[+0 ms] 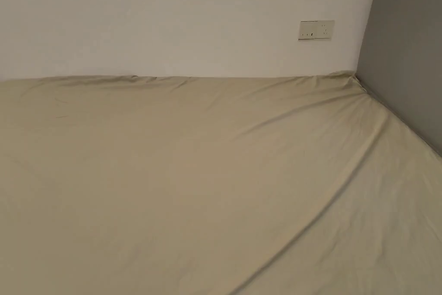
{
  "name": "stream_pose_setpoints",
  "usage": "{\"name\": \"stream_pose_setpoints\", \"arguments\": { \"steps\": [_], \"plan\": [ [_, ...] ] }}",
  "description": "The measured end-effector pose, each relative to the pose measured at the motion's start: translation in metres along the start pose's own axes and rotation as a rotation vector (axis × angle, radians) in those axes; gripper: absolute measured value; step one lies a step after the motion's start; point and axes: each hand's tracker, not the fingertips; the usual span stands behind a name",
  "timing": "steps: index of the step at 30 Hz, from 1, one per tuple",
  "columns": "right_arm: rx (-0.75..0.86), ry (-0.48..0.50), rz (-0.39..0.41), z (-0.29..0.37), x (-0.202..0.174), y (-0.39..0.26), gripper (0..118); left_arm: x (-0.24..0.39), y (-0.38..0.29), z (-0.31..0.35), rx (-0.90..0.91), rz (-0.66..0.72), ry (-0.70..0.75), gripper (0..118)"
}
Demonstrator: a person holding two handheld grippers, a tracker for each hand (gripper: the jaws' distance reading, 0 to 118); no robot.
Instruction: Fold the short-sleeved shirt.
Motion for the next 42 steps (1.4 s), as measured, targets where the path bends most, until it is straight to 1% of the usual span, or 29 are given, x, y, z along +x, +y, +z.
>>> {"name": "stream_pose_setpoints", "arguments": {
  "steps": [1,2,3,5,7,8,10,12,13,15,17,19,22,24,29,32,33,36,37,39,42],
  "plan": [
    [0.007,0.005,-0.005,0.0,0.001,-0.002,1,0.025,-0.013,-0.006,0.001,-0.016,0.025,57],
    [0.02,0.012,-0.02,0.003,0.001,-0.003,1,0.032,-0.017,-0.008,0.009,-0.025,0.025,47],
    [0.035,0.021,-0.034,0.004,0.002,-0.006,1,0.035,-0.015,-0.008,0.007,-0.019,0.024,39],
    [0.078,0.042,-0.05,0.008,0.005,-0.013,1,0.033,-0.008,0.0,-0.006,-0.005,0.04,30],
    [0.153,0.065,-0.101,0.017,0.008,-0.019,1,0.043,-0.007,0.006,-0.018,-0.017,0.055,26],
    [0.23,0.083,-0.117,0.028,0.009,-0.023,1,0.051,-0.006,0.008,-0.031,-0.024,0.067,25],
    [0.333,0.112,-0.132,0.047,0.013,-0.026,1,0.064,0.001,0.011,-0.055,-0.056,0.079,25],
    [0.403,0.088,-0.125,0.07,0.014,-0.024,1,0.079,0.009,0.024,-0.051,-0.079,0.074,23],
    [0.428,0.07,-0.113,0.08,0.014,-0.022,1,0.055,0.032,0.034,-0.05,-0.083,0.074,23],
    [0.482,0.05,-0.098,0.103,0.009,-0.016,1,0.059,0.047,0.058,-0.027,-0.124,0.105,23],
    [0.509,0.041,-0.101,0.117,0.007,-0.012,1,0.055,0.06,0.092,0.011,-0.151,0.148,23],
    [0.547,0.03,-0.095,0.126,0.003,-0.007,1,0.047,0.074,0.13,0.071,-0.134,0.167,23],
    [0.565,0.018,-0.094,0.13,-0.007,0.001,1,0.029,0.088,0.195,0.173,-0.114,0.208,23],
    [0.563,0.007,-0.085,0.128,-0.016,0.008,1,0.011,0.098,0.242,0.25,-0.106,0.271,23],
    [0.536,-0.028,-0.077,0.112,-0.043,0.03,1,-0.049,0.112,0.354,0.429,0.018,0.345,23],
    [0.503,-0.045,-0.038,0.099,-0.064,0.043,1,-0.087,0.116,0.414,0.503,0.063,0.396,23],
    [0.496,-0.046,-0.026,0.096,-0.072,0.047,1,-0.082,0.097,0.414,0.527,0.088,0.404,23],
    [0.485,-0.035,0.006,0.086,-0.091,0.059,1,-0.119,0.09,0.447,0.59,0.181,0.418,23],
    [0.481,-0.035,0.015,0.083,-0.096,0.061,1,-0.122,0.087,0.447,0.599,0.194,0.424,23],
    [0.469,-0.033,0.036,0.079,-0.105,0.066,1,-0.144,0.084,0.451,0.617,0.26,0.432,23],
    [0.458,-0.028,0.063,0.077,-0.115,0.069,1,-0.171,0.084,0.453,0.608,0.281,0.429,23]
  ]
}}
